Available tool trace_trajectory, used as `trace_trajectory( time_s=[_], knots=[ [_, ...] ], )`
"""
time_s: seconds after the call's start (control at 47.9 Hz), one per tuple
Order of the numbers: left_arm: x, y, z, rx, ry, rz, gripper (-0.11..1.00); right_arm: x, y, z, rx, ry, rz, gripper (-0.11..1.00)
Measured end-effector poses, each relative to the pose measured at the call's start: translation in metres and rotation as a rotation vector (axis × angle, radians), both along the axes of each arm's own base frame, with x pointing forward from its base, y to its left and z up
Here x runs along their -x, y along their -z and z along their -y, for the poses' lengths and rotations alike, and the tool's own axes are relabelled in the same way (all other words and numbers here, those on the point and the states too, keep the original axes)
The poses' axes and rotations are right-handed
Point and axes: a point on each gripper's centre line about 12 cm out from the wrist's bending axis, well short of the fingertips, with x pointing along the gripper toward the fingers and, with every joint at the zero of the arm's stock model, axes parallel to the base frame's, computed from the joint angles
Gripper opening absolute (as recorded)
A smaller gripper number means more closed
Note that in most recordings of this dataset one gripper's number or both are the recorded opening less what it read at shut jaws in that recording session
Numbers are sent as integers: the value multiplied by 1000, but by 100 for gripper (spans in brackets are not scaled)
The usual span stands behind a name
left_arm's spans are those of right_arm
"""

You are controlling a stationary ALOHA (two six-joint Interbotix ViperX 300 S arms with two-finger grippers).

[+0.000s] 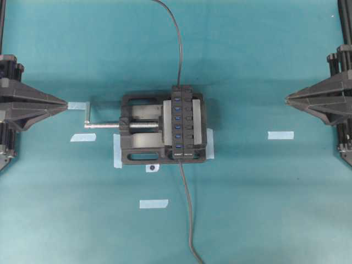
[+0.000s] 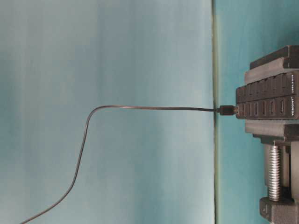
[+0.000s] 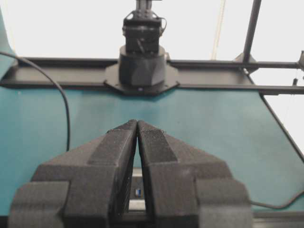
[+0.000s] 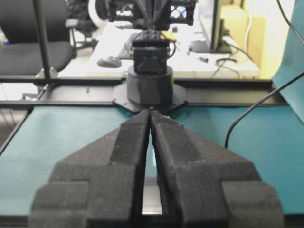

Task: Insert the USB into the second port from the front of the fixed hub.
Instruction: 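Move the right gripper over the hub toward the plugged-in USB cable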

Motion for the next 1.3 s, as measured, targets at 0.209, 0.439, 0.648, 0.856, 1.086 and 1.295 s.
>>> trace_trajectory(
  time_s=[0.209, 0.439, 0.648, 0.856, 1.086, 1.295],
  knots=[
    [0, 9, 0, 15, 4, -25, 0, 1, 12, 6, -84, 26, -40, 8],
    [0, 13, 1, 17, 4, -35, 0, -1, 20, 6, -166, 26, -93, 4],
    [-1, 25, 0, 29, 3, -118, 0, -4, 29, 7, -171, 37, -183, 4],
    [-6, 36, 0, 36, 0, -235, 0, -13, 30, 11, -174, 63, -293, 4],
    [-11, 42, 0, 31, -2, -359, 0, -29, 33, 20, -166, 109, -487, 4],
    [-16, 43, 0, 29, -3, -406, 0, -44, 41, 33, -146, 162, -668, 4]
  ],
)
